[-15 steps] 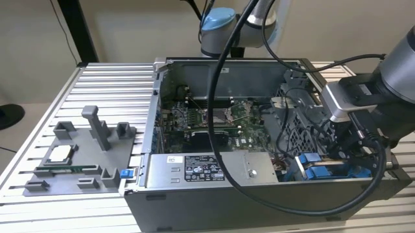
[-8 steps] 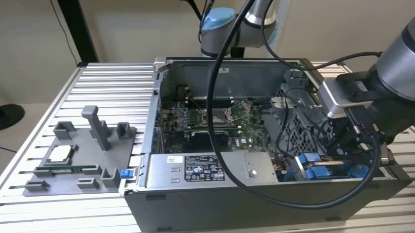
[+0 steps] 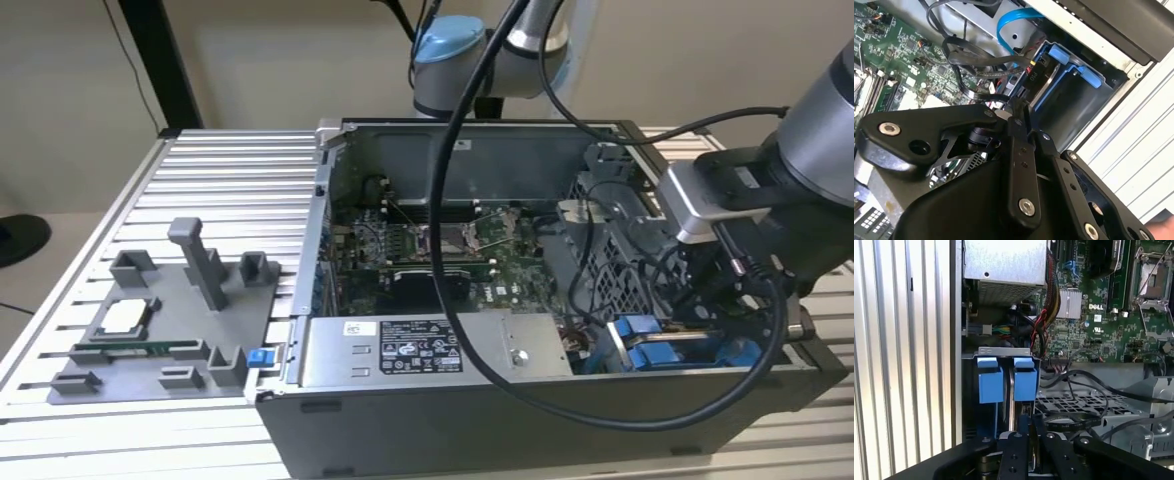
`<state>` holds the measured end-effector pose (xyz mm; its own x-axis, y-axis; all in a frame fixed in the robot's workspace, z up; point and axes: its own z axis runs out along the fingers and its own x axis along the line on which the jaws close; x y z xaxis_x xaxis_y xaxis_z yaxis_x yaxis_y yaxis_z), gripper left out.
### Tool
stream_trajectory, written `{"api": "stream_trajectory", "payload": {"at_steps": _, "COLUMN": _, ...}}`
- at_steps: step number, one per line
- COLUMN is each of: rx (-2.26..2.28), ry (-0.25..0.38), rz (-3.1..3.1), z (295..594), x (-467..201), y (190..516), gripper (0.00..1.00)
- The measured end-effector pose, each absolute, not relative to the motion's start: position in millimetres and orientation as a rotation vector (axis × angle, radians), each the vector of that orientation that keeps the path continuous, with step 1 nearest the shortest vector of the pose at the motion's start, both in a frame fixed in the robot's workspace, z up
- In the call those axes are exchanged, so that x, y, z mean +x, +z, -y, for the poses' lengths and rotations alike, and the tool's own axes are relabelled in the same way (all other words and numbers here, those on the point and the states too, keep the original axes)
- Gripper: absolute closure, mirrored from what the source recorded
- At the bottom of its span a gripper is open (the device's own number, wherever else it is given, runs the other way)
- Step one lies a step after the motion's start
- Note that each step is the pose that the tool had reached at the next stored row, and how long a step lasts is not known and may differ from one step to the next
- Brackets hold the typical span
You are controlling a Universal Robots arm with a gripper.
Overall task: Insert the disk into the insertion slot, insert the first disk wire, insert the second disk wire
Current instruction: 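Insert the second disk wire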
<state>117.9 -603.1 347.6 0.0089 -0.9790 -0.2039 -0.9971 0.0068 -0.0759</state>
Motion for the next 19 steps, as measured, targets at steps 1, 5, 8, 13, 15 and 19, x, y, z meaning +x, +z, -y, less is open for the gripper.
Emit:
{"api": "stream_trajectory", "payload": {"at_steps": 1, "rx": -2.079, "ry": 0.134, "rz": -2.077, "z": 603.1, "x": 117.9, "y": 347.6, "gripper": 1.0}}
{"api": "stream_trajectory", "payload": {"at_steps": 5, "rx": -2.079, "ry": 0.133, "rz": -2.076, "z": 603.1, "x": 118.5, "y": 347.0, "gripper": 1.0}}
{"api": "stream_trajectory", "payload": {"at_steps": 8, "rx": -2.079, "ry": 0.132, "rz": -2.076, "z": 603.1, "x": 119.2, "y": 346.2, "gripper": 1.0}}
{"api": "stream_trajectory", "payload": {"at_steps": 13, "rx": -2.078, "ry": 0.13, "rz": -2.075, "z": 603.1, "x": 120.2, "y": 345.5, "gripper": 1.0}}
{"api": "stream_trajectory", "payload": {"at_steps": 15, "rx": -2.078, "ry": 0.129, "rz": -2.074, "z": 603.0, "x": 120.7, "y": 345.2, "gripper": 1.0}}
{"api": "stream_trajectory", "payload": {"at_steps": 19, "rx": -2.077, "ry": 0.128, "rz": -2.074, "z": 603.0, "x": 121.1, "y": 344.5, "gripper": 1.0}}
